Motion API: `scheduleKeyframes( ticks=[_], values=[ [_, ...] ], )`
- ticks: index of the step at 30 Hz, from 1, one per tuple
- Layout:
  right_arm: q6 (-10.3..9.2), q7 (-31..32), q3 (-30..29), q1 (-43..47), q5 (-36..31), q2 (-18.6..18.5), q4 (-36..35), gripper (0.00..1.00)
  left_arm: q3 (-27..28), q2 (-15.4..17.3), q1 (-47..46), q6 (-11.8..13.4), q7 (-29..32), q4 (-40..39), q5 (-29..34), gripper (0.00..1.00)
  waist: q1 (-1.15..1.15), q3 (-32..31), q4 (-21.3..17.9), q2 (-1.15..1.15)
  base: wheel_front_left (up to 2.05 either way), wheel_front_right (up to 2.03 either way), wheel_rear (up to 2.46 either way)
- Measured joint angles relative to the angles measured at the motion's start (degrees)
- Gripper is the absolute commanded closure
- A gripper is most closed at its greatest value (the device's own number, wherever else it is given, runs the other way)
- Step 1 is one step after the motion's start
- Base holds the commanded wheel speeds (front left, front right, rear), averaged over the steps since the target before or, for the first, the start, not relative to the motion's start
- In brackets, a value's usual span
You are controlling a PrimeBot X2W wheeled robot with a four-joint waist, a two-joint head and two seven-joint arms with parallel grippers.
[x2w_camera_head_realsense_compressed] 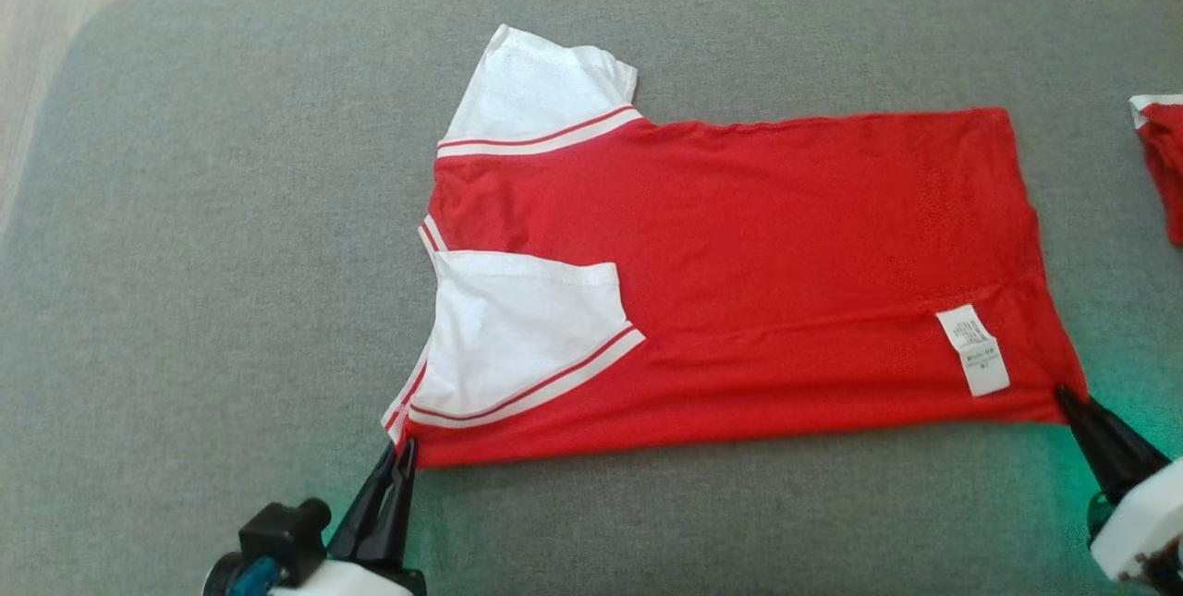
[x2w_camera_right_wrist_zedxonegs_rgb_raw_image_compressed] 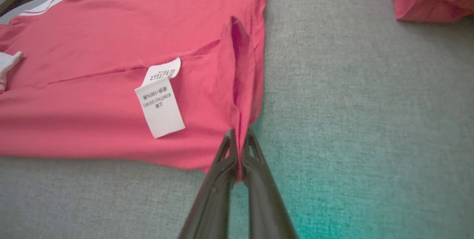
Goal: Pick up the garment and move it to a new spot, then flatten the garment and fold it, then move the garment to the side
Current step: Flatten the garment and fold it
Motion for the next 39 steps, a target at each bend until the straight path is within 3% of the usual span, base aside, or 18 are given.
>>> scheduleKeyframes(
  ticks=[3,4,5,6,7,8,13,17,19,23,27,32,39],
  values=[
    [0.0,0.3,-1.0,1.7,0.1,0.0,-0.8,1.0,0.1,0.4,-0.2,0.2,0.4,-0.4,0.0,1.0,0.0,0.0,0.1,0.0,0.0,0.0,0.0],
    [0.0,0.5,-1.4,2.2,0.3,0.1,-1.1,0.62,0.0,0.4,-0.2,0.2,0.6,-0.4,0.0,1.0,0.0,0.1,0.0,0.0,0.0,0.0,0.0],
    [0.0,0.6,-1.8,2.5,0.4,0.1,-1.3,0.0,0.0,0.5,-0.2,0.2,0.6,-0.4,0.0,1.0,0.0,0.1,-0.1,0.0,0.0,0.0,0.0],
    [0.0,0.9,-2.1,2.6,0.4,0.1,-1.6,0.0,0.0,0.5,-0.2,0.2,0.6,-0.4,-0.1,0.86,0.0,0.2,-0.2,0.0,0.0,0.0,0.0],
    [0.0,0.9,-2.7,2.7,0.4,0.3,-1.8,0.0,0.0,0.6,-0.2,0.1,1.2,-0.6,-0.7,0.55,0.0,0.3,-0.4,0.0,0.0,0.0,0.0],
    [0.0,0.9,-3.6,2.7,0.4,0.4,-1.8,0.0,0.1,0.6,-0.2,0.2,1.6,-0.8,-1.0,0.0,0.0,0.5,-0.7,0.0,0.0,0.0,0.0],
    [0.0,0.8,-7.0,2.8,-1.1,0.4,-3.5,0.0,0.1,3.3,-0.3,0.7,6.3,-5.1,-1.4,0.0,0.01,1.5,-1.5,0.0,0.0,0.0,0.0],
    [0.0,0.7,-9.7,2.8,-3.3,0.4,-5.6,0.0,0.7,9.3,-4.1,0.5,11.0,-13.9,0.3,0.0,0.01,3.2,-1.7,0.0,0.0,0.0,0.0],
    [0.0,0.8,-10.5,2.7,-4.5,0.4,-6.7,0.0,1.6,11.2,-10.4,-1.0,14.2,-17.2,1.1,0.0,0.0,4.4,-1.7,0.0,0.0,0.0,0.0],
    [0.0,2.2,-10.9,0.8,-6.8,0.5,-8.7,0.0,0.6,11.8,-29.5,-7.3,23.0,-18.1,1.4,0.0,0.02,7.6,-1.9,0.0,0.0,0.0,0.0],
    [0.0,3.6,-10.9,-3.8,-8.7,1.0,-10.7,0.0,-2.3,11.3,-46.6,-10.5,33.9,-10.3,-1.9,0.0,0.03,11.0,-3.1,0.0,0.0,0.0,0.0],
    [0.0,4.0,-10.9,-7.6,-10.3,1.9,-11.5,0.0,-4.2,10.7,-58.4,-11.1,46.6,4.1,-8.0,0.0,0.02,14.2,-6.5,0.0,0.0,0.0,0.0],
    [0.0,3.3,-10.1,-8.7,-11.2,2.6,-11.5,0.0,-6.6,10.9,-68.1,-11.1,52.5,14.4,-9.2,0.0,0.02,18.6,-11.0,0.0,0.0,0.0,0.0]
  ],
)
